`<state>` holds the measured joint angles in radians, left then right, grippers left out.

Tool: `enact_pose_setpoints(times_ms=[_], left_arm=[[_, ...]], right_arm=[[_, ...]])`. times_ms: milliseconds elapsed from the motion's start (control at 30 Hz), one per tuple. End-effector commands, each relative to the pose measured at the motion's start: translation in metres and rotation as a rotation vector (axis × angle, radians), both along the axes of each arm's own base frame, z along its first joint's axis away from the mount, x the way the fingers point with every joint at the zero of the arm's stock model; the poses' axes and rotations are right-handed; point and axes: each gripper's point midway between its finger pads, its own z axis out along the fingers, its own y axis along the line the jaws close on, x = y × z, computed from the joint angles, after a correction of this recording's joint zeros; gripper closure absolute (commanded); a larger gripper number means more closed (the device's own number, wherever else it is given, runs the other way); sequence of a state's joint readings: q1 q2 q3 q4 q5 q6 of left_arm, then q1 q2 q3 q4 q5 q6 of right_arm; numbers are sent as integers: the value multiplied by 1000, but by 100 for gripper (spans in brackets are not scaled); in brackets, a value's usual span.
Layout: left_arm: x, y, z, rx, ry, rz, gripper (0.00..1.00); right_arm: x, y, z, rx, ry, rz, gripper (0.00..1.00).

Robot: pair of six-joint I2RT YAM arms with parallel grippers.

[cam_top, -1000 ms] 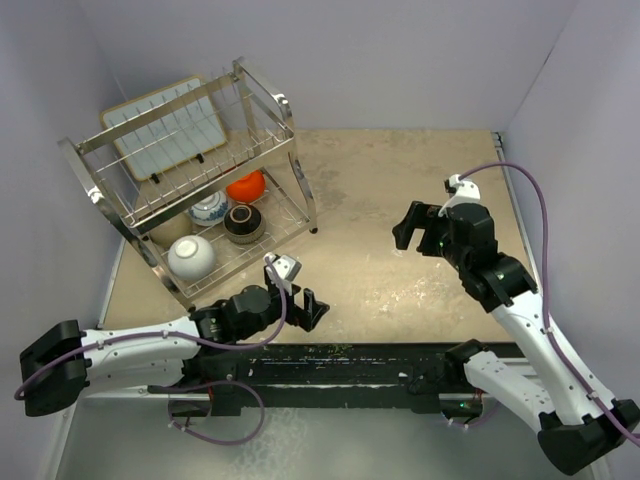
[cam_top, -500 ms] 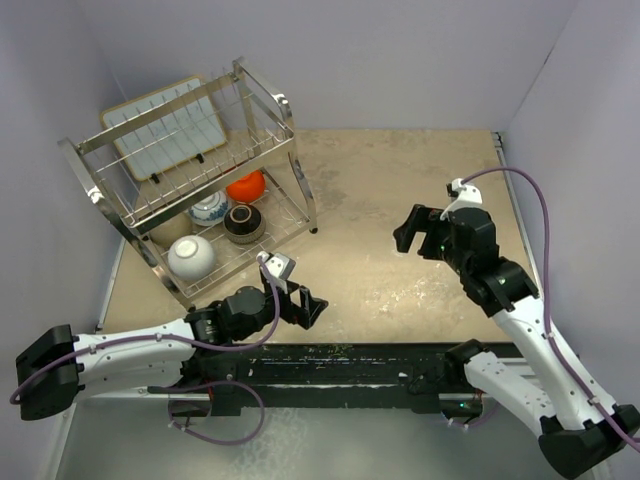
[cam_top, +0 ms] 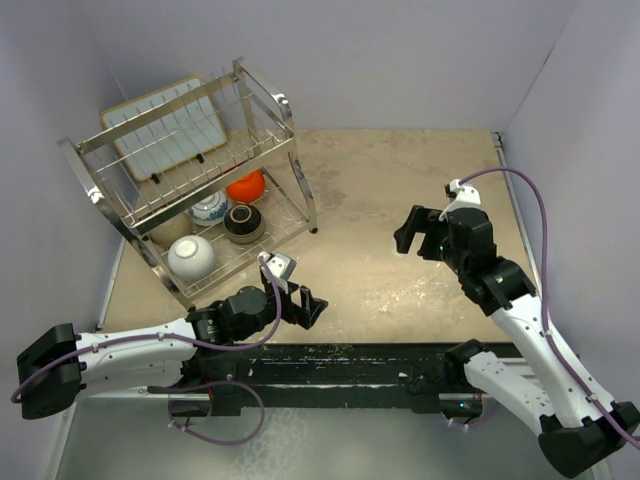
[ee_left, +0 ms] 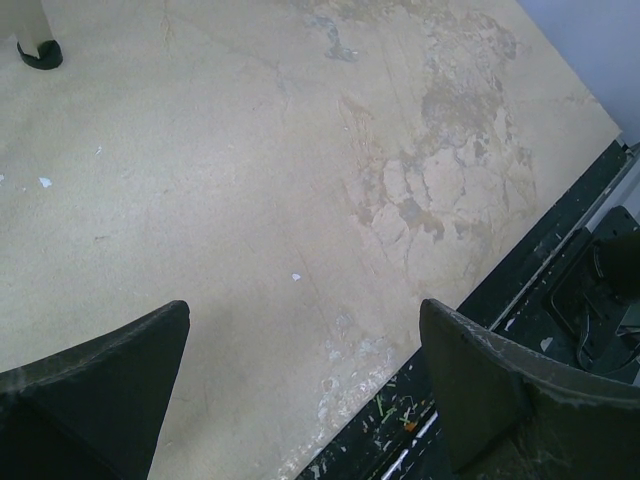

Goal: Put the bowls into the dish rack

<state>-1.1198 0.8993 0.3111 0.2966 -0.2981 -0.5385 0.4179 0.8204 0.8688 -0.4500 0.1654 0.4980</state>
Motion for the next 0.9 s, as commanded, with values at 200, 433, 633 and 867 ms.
enact_pose_setpoints(times_ms=[200,433,633,867], left_arm=[[5,-3,11,-24,-8,27,1],[5,-3,11,-20,-11,25,1],[6,-2,13,-22,-12,32,1],[6,2,13,-25,-15,45,1]], right_arm=[[3,-8,3,-40,-48,-9,1],[2,-8,2,-39,-53,-6,1],[3,-7,1,-40,-51,-4,1],[3,-7,-1,-40,-49,-4,1]])
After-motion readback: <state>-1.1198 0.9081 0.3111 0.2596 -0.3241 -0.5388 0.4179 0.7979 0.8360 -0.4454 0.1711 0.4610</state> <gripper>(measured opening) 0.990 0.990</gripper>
